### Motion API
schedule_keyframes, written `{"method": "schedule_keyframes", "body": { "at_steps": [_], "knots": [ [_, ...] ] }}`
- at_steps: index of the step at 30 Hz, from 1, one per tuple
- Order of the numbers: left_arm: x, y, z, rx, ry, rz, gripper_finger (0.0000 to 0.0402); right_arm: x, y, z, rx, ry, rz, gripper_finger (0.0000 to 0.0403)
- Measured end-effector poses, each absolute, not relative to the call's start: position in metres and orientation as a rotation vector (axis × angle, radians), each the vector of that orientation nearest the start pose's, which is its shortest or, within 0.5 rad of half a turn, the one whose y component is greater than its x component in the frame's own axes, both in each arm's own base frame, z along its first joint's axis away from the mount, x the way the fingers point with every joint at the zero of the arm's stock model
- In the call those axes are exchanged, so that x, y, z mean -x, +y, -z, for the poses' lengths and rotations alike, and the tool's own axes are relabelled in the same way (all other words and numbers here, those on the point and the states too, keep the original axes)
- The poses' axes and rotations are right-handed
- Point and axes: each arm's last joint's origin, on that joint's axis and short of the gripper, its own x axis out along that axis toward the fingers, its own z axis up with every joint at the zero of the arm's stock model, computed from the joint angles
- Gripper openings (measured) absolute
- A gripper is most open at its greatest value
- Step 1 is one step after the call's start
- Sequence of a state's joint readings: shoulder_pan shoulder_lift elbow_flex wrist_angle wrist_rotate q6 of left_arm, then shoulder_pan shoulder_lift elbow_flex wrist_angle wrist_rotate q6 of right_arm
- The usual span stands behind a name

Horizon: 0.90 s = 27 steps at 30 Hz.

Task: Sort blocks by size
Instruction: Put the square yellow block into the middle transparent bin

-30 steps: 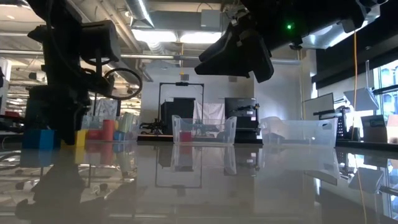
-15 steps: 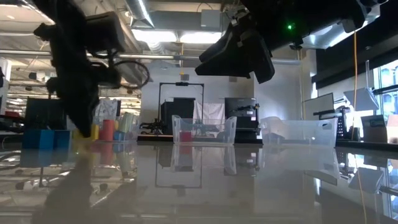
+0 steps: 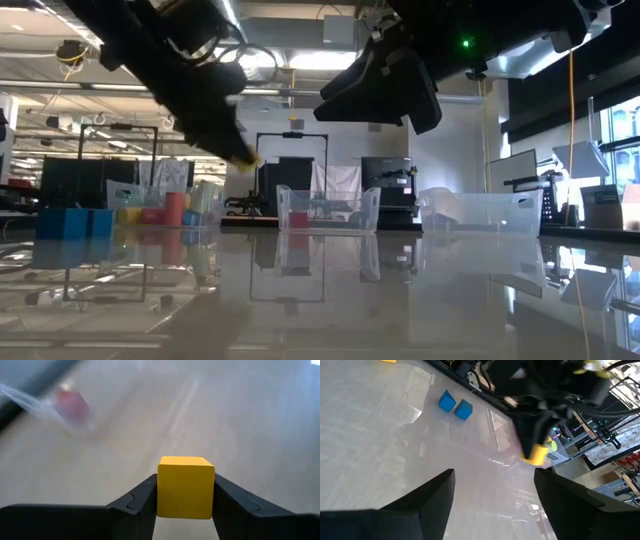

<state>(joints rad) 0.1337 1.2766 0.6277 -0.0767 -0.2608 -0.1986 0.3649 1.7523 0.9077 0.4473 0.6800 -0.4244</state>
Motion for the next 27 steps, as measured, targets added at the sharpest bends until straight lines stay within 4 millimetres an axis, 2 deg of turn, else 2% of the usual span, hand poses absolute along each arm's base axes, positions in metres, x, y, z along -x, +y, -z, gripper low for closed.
{"method": "schedule_keyframes", "body": {
  "at_steps": [10,17,27],
  "knots": [
    [-0.249,0.076,-0.207,0.105,0.484,-0.573,0.0154,-0.342,0.108,-0.185,0.614,0.411,0.242,0.0278],
    [-0.259,0.098,-0.201,0.002,0.437,-0.613,0.0154,-0.343,0.105,-0.185,0.610,0.411,0.253,0.0278],
    [-0.289,0.141,-0.192,0.055,0.465,-0.712,0.0155,-0.344,0.104,-0.185,0.609,0.412,0.255,0.0278]
  ]
}}
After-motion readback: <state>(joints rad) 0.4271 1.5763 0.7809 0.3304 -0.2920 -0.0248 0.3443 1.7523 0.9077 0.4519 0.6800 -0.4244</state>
